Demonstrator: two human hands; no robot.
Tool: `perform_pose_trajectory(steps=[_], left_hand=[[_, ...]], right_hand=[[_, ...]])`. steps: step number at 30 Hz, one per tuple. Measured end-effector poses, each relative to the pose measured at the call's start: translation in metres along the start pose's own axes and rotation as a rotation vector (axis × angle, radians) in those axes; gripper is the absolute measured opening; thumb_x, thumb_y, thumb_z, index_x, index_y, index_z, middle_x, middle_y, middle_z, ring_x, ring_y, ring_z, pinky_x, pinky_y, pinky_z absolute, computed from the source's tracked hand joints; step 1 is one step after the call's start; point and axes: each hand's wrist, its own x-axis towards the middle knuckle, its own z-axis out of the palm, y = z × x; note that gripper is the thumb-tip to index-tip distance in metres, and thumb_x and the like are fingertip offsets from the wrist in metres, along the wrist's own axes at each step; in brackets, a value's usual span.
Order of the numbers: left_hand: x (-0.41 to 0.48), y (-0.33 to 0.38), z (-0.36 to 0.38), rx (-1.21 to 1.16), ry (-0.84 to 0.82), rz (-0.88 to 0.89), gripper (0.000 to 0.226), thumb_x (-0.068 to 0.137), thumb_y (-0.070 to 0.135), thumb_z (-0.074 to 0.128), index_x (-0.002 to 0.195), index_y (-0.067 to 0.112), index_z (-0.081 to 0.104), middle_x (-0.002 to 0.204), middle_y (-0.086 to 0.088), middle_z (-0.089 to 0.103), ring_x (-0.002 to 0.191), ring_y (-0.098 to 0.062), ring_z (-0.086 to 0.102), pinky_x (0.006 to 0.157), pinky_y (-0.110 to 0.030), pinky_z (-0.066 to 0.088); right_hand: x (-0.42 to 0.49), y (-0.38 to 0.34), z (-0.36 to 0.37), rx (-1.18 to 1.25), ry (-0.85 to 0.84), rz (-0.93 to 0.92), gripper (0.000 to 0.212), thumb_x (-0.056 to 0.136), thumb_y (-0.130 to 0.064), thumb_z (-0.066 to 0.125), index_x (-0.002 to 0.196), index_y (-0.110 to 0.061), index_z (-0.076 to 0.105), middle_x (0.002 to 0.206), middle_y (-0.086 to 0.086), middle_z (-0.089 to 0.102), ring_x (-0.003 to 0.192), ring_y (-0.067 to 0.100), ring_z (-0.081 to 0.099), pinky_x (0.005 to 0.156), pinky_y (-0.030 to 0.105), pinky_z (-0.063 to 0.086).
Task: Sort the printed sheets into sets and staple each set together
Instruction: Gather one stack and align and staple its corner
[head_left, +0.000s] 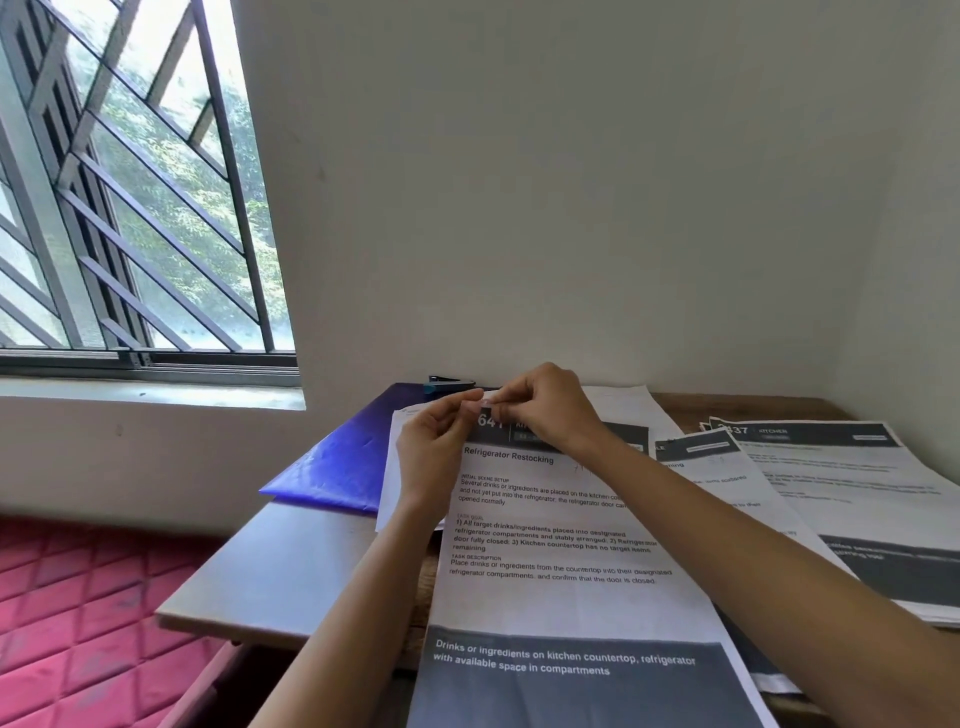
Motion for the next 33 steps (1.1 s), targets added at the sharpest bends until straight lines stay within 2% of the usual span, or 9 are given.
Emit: perform_pose_trajectory(steps=[4, 8, 17, 23, 27, 31, 33], left_hand=[[-0.001, 0.0, 0.0, 0.012, 0.001, 0.027, 0.015, 0.094, 0.008, 0.06, 0.103, 0.007, 0.072, 0.096, -0.01, 0.075, 0.088, -0.019, 0.069, 0.086, -0.038, 0.052], [-0.001, 0.0, 0.001, -0.025, 0.027, 0.008, 0.014, 0.095, 0.009, 0.059, 0.098, 0.008, 0.072, 0.095, -0.011, 0.075, 0.088, -0.02, 0.067, 0.089, -0.043, 0.051], [0.002, -0.005, -0.002, -0.047, 0.065, -0.046, 0.014, 0.094, 0.012, 0.06, 0.097, 0.008, 0.073, 0.097, -0.013, 0.074, 0.086, -0.026, 0.066, 0.09, -0.052, 0.051], [0.005, -0.006, -0.003, -0.035, 0.174, -0.06, 0.013, 0.092, 0.012, 0.065, 0.085, 0.02, 0.074, 0.086, -0.004, 0.074, 0.079, -0.015, 0.063, 0.088, -0.043, 0.052], [0.007, -0.006, -0.007, -0.04, 0.192, -0.051, 0.017, 0.091, 0.011, 0.065, 0.082, 0.022, 0.074, 0.092, -0.008, 0.073, 0.08, -0.015, 0.062, 0.09, -0.044, 0.052], [0.009, -0.008, -0.011, -0.051, 0.187, -0.055, 0.019, 0.091, 0.011, 0.065, 0.08, 0.023, 0.075, 0.086, -0.005, 0.073, 0.078, -0.015, 0.062, 0.091, -0.044, 0.052], [0.01, -0.009, -0.011, -0.057, 0.187, -0.064, 0.019, 0.092, 0.011, 0.064, 0.08, 0.022, 0.075, 0.082, -0.001, 0.073, 0.077, -0.014, 0.063, 0.089, -0.042, 0.053]], right_hand=[[0.002, -0.001, 0.002, -0.005, 0.01, 0.01, 0.017, 0.074, -0.017, 0.081, 0.09, -0.015, 0.077, 0.08, 0.004, 0.074, 0.066, -0.001, 0.062, 0.057, 0.001, 0.04], [0.001, -0.001, 0.004, 0.028, 0.045, 0.001, 0.016, 0.073, -0.016, 0.082, 0.089, -0.014, 0.077, 0.079, 0.006, 0.074, 0.07, 0.007, 0.068, 0.066, 0.011, 0.049], [0.0, -0.001, 0.009, 0.033, 0.053, -0.033, 0.016, 0.075, -0.019, 0.08, 0.091, -0.017, 0.078, 0.079, 0.0, 0.075, 0.074, 0.008, 0.068, 0.076, 0.025, 0.056], [0.003, 0.008, 0.003, -0.021, 0.041, 0.021, 0.012, 0.078, -0.022, 0.078, 0.088, -0.016, 0.078, 0.082, 0.0, 0.074, 0.076, 0.009, 0.066, 0.076, 0.026, 0.053], [0.003, 0.026, -0.018, -0.038, -0.004, 0.081, 0.014, 0.078, -0.023, 0.078, 0.09, -0.016, 0.078, 0.089, -0.001, 0.074, 0.082, 0.006, 0.064, 0.079, 0.022, 0.049], [-0.001, 0.048, -0.047, -0.054, -0.032, 0.155, 0.016, 0.076, -0.022, 0.079, 0.09, -0.016, 0.077, 0.082, -0.005, 0.071, 0.075, -0.004, 0.058, 0.065, 0.009, 0.039], [-0.005, 0.06, -0.062, -0.056, -0.039, 0.199, 0.017, 0.076, -0.023, 0.079, 0.091, -0.016, 0.077, 0.084, -0.005, 0.071, 0.079, -0.001, 0.059, 0.069, 0.013, 0.042]])
